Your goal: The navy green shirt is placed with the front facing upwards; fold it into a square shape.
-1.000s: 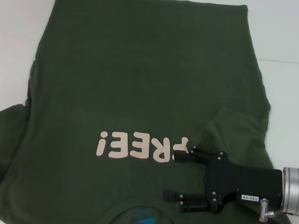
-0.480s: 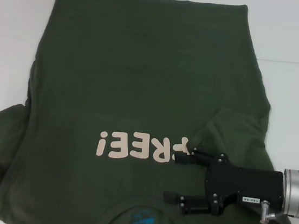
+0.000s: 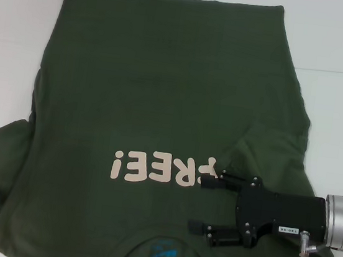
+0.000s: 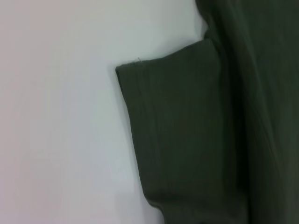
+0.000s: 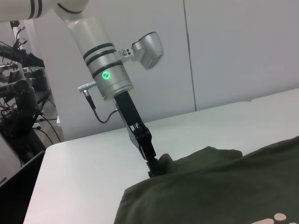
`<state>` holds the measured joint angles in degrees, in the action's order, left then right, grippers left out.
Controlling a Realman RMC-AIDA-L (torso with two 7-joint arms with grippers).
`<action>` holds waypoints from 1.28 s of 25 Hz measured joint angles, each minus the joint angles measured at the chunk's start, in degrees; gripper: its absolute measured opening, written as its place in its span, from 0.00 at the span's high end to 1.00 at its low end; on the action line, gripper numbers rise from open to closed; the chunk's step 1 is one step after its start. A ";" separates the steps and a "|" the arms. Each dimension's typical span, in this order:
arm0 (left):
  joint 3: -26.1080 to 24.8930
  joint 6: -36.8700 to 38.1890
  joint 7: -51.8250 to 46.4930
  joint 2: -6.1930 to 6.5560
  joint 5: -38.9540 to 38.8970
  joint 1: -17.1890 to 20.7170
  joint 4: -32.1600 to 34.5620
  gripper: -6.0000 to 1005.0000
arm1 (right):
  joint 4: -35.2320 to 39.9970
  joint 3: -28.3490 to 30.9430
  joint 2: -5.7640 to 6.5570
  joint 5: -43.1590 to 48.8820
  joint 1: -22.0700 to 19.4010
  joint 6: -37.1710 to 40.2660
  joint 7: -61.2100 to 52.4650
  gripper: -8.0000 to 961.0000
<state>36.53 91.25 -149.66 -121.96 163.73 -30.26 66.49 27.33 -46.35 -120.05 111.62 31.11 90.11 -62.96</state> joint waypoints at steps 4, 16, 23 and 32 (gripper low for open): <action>0.93 -0.71 0.00 -0.15 0.00 0.18 0.19 0.85 | 0.00 -0.04 0.00 0.00 0.02 0.00 -0.24 0.02; 2.12 -1.63 0.23 -0.26 0.00 0.46 0.90 0.93 | 0.00 -0.05 0.00 0.00 0.41 0.00 -0.67 0.02; -1.85 -0.79 0.39 0.27 -0.20 0.42 3.66 0.89 | 0.00 -0.09 0.07 0.00 0.69 -0.31 -0.81 0.02; -3.26 -1.15 1.12 0.92 -0.25 -0.03 1.67 0.69 | 0.02 -0.15 0.09 0.00 1.01 -0.43 -0.85 0.02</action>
<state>33.27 90.11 -148.54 -121.04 163.49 -30.29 68.16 27.35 -46.49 -119.96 111.62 32.12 89.68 -63.81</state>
